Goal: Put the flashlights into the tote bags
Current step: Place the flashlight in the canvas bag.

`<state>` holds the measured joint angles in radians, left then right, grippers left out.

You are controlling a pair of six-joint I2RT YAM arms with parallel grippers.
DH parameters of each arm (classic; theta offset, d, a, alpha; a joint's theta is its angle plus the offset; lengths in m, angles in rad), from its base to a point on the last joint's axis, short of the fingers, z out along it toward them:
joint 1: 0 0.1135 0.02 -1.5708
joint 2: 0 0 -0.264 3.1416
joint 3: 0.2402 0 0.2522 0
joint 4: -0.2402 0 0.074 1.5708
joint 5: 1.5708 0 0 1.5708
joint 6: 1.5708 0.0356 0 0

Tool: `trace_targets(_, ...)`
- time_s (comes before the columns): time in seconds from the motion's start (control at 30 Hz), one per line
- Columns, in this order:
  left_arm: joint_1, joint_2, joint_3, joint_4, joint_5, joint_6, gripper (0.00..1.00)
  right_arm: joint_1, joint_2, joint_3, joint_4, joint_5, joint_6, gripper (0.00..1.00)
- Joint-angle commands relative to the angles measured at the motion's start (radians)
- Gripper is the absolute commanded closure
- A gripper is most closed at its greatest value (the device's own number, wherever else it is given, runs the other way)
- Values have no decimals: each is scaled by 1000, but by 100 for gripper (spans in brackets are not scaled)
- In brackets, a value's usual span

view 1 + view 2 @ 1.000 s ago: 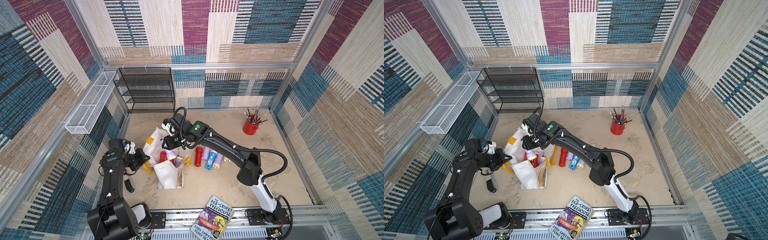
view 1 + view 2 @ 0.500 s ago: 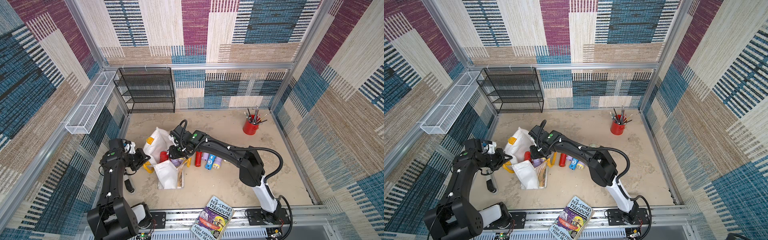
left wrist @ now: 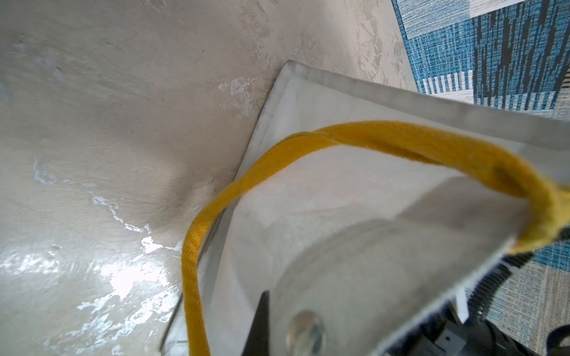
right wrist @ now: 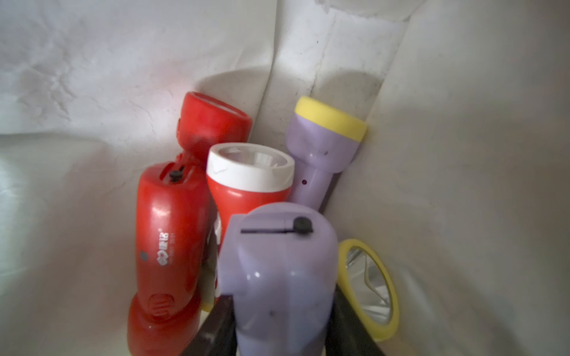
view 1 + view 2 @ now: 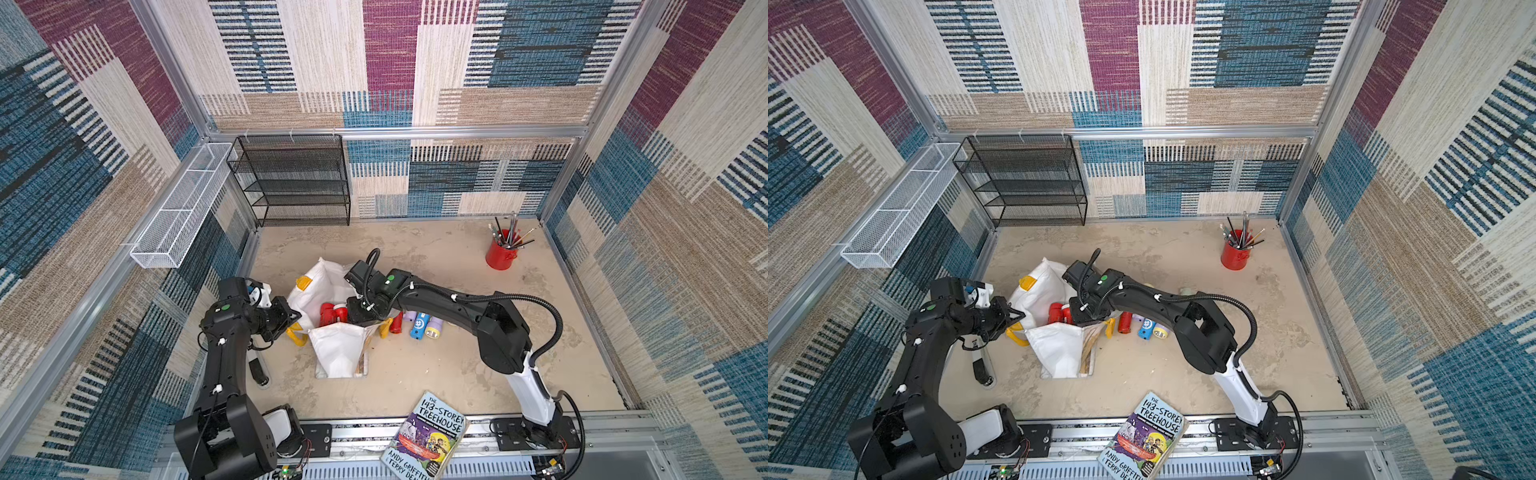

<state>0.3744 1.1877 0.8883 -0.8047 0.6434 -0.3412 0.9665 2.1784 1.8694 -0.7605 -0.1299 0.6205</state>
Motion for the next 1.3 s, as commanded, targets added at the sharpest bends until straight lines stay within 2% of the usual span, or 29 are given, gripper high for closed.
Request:
trace_targets(0.0, 1, 3, 0, 1, 16, 2, 100, 1, 5, -7, 8, 3, 24, 56)
trace_targets(0.2, 0, 4, 0, 1, 15, 2, 100, 1, 25, 20, 7, -16, 9, 43)
trace_targets(0.57, 0, 2, 2, -2, 5, 2, 100, 1, 17, 159, -58, -25, -87, 32)
trace_targets(0.73, 1, 2, 3, -5, -1, 2, 100, 1, -15, 236, -109, 4, -148, 29)
trace_targets(0.87, 1, 1, 5, -5, -6, 4, 100, 1, -75, 229, -98, 27, -178, 27)
trace_targets(1.03, 0, 0, 5, -8, -13, 4, 100, 0, -211, 127, -14, 121, -201, 22)
trace_targets(1.27, 1, -6, 4, -10, -20, 2, 100, -24, -362, 27, -57, 315, -204, 22)
